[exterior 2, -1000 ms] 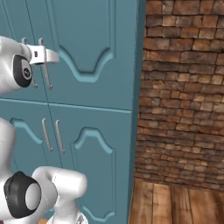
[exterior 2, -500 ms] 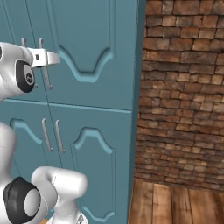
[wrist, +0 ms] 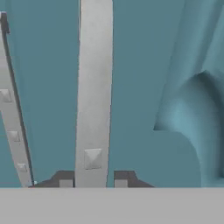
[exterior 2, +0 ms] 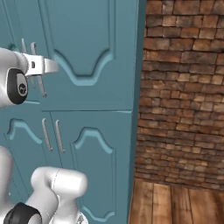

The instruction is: Open the cabinet and setup a tea strainer by placing it in the bowl upright.

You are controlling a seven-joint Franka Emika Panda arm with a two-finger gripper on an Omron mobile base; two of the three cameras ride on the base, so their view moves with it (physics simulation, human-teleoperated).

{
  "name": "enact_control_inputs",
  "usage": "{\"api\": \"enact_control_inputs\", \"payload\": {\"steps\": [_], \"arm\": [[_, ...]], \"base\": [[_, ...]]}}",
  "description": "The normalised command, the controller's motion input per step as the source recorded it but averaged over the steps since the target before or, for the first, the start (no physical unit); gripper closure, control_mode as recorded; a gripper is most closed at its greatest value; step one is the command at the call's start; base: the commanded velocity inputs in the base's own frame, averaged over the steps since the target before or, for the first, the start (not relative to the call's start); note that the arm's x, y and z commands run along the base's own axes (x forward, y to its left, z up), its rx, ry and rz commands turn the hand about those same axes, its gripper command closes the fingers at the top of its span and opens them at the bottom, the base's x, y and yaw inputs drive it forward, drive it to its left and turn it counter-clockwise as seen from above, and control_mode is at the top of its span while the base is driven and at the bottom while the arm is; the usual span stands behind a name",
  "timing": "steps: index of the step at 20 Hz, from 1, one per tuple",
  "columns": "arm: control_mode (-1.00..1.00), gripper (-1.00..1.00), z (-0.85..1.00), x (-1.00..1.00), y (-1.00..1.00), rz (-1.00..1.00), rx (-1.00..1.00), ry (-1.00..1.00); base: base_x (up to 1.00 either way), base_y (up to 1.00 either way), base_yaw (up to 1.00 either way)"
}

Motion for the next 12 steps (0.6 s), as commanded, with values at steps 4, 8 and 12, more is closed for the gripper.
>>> {"api": "enact_control_inputs", "payload": {"steps": [4,8,12], "arm": [[-1.0,1.0,0.14,-1.0,-0.57,0.06,0.14,0.06],[-1.0,1.0,0.13,-1.0,-0.67,0.11,0.19,0.15],[-1.0,1.0,0.26,-1.0,-0.86,0.14,0.27,0.2]], "base": [[0.0,0.0,0.0],[0.0,0.0,0.0],[0.0,0.0,0.0]]}}
